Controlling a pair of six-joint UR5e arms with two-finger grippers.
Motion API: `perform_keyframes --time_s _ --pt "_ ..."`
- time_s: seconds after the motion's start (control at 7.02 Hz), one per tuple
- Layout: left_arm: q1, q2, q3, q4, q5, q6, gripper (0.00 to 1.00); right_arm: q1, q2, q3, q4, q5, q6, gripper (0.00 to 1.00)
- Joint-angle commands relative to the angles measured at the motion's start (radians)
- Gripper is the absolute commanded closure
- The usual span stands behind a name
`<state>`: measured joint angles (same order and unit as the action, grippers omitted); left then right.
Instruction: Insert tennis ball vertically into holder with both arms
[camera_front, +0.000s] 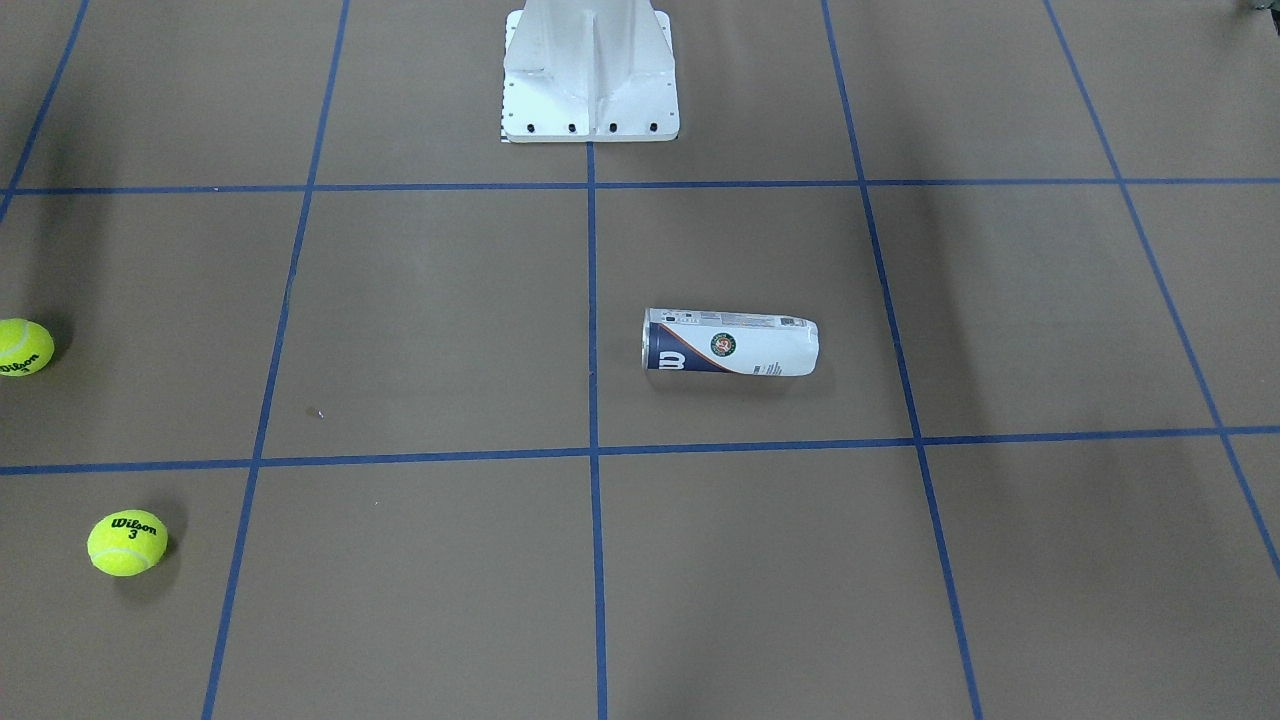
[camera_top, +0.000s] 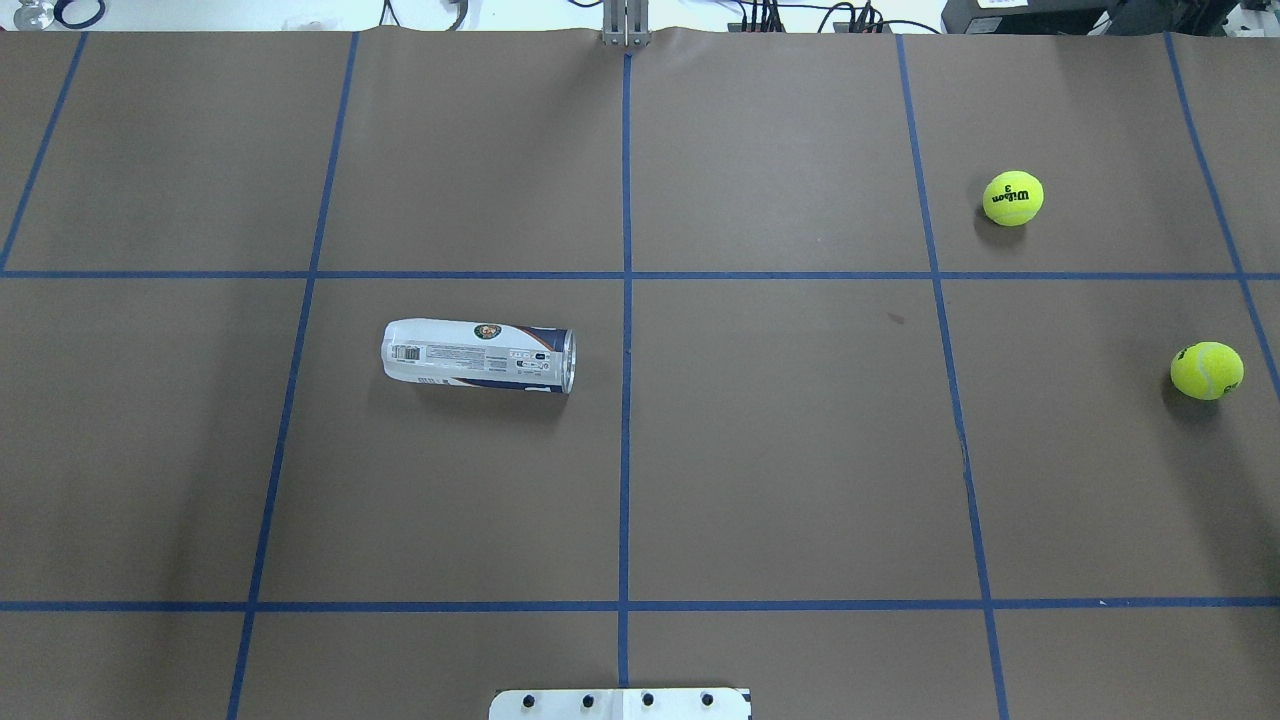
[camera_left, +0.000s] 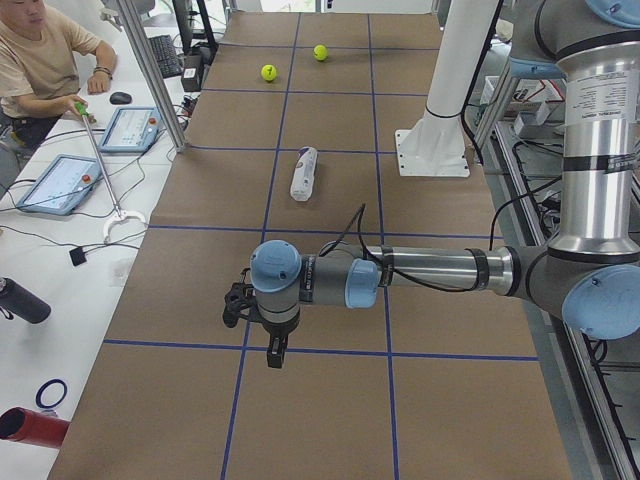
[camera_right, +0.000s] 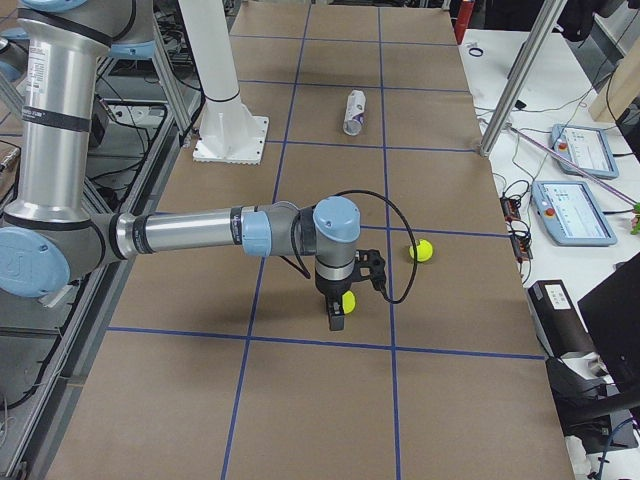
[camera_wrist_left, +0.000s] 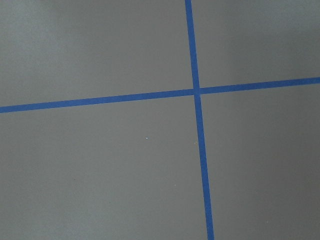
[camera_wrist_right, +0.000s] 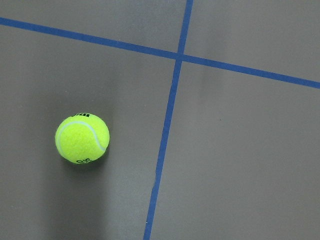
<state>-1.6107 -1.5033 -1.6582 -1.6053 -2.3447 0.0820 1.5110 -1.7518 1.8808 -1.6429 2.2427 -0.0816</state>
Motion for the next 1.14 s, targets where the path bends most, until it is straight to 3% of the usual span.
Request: perform_keyframes --time_s 0.0,1.0 --pt "0.009 0.0 0.0 -0.002 -0.001 0.004 0.0 -0.002 0.0 0.0 -0.002 0.0 0.0 0.0" --pt "0.023 0.002 -0.002 -0.067 -0.001 0.004 0.0 -0.02 0.034 0.001 0.0 0.009 0.005 0.0"
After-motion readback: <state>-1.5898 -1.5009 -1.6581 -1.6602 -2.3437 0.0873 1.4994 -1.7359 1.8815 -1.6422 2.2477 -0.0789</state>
